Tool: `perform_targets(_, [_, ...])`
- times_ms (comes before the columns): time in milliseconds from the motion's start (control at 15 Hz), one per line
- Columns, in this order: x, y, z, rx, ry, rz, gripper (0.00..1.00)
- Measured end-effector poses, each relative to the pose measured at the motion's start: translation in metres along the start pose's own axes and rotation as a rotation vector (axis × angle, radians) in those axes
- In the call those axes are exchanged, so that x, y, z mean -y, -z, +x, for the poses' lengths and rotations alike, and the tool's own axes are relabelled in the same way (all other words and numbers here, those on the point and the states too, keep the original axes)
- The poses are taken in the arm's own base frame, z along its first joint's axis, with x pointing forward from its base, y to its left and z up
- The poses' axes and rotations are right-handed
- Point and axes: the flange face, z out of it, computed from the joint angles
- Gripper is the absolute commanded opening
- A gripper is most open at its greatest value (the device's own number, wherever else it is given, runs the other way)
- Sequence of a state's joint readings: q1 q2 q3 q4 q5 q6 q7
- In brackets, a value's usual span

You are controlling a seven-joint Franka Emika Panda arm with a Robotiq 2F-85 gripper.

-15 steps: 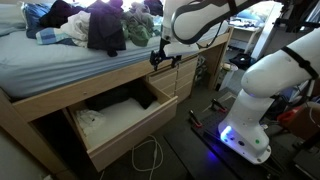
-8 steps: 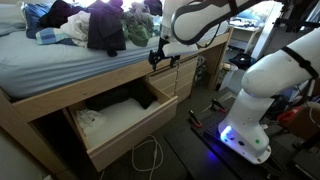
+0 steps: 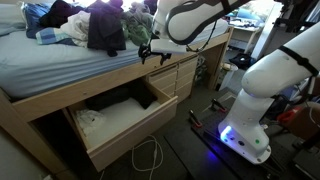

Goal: Put the black t-shirt in the drawer then close it

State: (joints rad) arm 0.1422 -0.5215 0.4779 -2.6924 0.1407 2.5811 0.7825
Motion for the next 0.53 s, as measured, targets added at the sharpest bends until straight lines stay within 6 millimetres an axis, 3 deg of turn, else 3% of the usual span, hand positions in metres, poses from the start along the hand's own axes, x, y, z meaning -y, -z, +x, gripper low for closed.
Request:
perform_targets(267, [0.023, 0.001, 0.015, -0.052, -0.088, 0.103, 1.0])
perform_targets(533, [0.048, 0.006, 0.031, -0.099, -0.053, 0.194, 1.0])
